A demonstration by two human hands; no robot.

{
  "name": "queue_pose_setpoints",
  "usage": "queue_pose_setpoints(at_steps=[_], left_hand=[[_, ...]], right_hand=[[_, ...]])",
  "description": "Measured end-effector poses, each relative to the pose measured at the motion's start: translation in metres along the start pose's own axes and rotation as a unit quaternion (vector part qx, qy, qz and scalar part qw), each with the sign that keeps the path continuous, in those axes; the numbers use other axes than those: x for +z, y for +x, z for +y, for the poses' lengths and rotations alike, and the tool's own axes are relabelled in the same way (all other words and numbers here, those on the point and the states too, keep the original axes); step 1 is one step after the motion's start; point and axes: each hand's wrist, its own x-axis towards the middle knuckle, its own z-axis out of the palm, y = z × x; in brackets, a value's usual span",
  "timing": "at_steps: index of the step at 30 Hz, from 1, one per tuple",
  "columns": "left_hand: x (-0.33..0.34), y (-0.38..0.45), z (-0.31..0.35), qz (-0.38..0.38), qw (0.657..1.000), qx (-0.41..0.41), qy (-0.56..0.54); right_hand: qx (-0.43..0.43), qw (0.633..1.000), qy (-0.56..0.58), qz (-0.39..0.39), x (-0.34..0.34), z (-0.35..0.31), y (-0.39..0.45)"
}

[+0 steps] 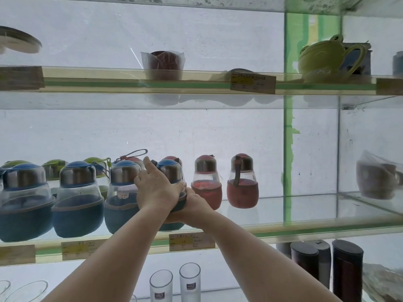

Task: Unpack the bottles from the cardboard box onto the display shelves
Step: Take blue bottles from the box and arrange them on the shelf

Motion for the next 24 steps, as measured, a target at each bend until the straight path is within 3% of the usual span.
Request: queue_pose_setpoints(at_steps=[8, 17, 24], left_hand=[[-0.018, -0.015, -0.003, -0.025, 1.000, 0.015, 0.008], [-0.055, -0.042, -0.006, -0.058, 0.997, 0.035, 0.026], [-0.055, -0.065, -0.011, -0.108, 0.994, 0.029, 0.008]], right_hand=[[0.000, 1.000, 0.015, 0.002, -0.007, -0.019, -0.013], [-0.013, 0.987, -0.102, 0.124, -0.013, -0.037, -0.050], [-0.022, 0.984, -0.116, 0.135, -0.011, -0.038, -0.070]])
